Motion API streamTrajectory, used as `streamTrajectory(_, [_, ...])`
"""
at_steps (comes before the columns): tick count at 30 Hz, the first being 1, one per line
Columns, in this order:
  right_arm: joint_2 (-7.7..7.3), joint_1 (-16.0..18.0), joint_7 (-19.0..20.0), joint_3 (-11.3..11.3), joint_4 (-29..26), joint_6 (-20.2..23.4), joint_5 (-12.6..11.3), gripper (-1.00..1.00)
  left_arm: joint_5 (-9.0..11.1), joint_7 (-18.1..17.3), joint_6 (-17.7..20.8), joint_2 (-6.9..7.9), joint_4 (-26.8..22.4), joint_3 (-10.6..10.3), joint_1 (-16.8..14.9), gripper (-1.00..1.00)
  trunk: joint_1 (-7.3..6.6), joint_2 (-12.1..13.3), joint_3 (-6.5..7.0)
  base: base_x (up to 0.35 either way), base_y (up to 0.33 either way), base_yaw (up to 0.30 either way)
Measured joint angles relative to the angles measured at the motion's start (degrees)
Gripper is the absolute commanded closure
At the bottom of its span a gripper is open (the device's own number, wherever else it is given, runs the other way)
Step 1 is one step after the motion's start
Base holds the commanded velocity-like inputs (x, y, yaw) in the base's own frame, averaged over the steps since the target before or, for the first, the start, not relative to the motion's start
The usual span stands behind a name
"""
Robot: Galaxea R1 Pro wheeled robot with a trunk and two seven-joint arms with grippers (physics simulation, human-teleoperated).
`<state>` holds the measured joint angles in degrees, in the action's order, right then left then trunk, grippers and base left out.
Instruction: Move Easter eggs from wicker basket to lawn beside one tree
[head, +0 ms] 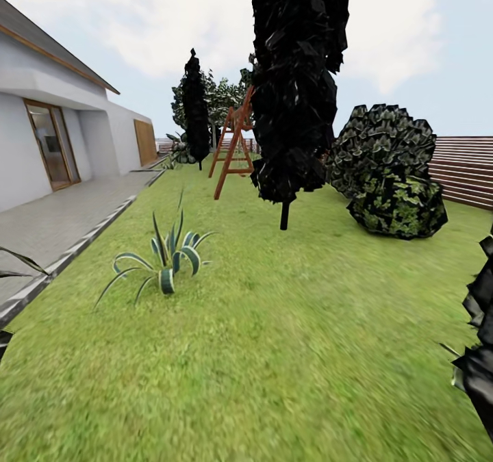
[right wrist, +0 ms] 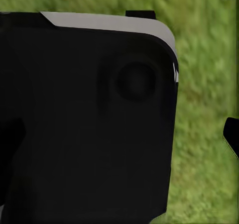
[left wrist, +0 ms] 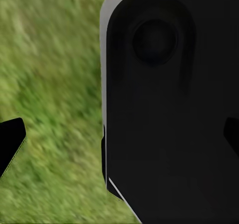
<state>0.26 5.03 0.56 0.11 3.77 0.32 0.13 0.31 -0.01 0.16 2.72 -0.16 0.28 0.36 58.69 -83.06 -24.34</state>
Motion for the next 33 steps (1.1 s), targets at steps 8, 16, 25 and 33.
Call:
streamTrajectory(8, [0.0, 0.0, 0.0, 0.0, 0.0, 0.0, -0.1, -1.0, 0.0, 0.0, 0.0, 0.0, 0.0, 0.0, 0.0, -1.0, 0.0, 0.0, 0.0, 0.334, 0.0, 0.0])
streamTrajectory(16, [-0.06, 0.0, 0.0, -0.1, 0.0, -0.1, -0.3, -1.0, 0.0, 0.0, 0.0, 0.0, 0.0, 0.0, 0.0, -1.0, 0.0, 0.0, 0.0, 0.334, 0.0, -0.037])
streamTrajectory(25, [-0.05, 0.0, 0.0, -0.1, 0.0, -0.1, -0.4, -1.0, 0.0, 0.0, 0.0, 0.0, 0.0, 0.0, 0.0, -1.0, 0.0, 0.0, 0.0, 0.334, 0.0, -0.167])
streamTrajectory(33, [-0.06, 0.0, 0.0, 0.0, 0.0, -0.1, -0.1, -1.0, 0.0, 0.0, 0.0, 0.0, 0.0, 0.0, 0.0, -1.0, 0.0, 0.0, 0.0, 0.334, 0.0, -0.008])
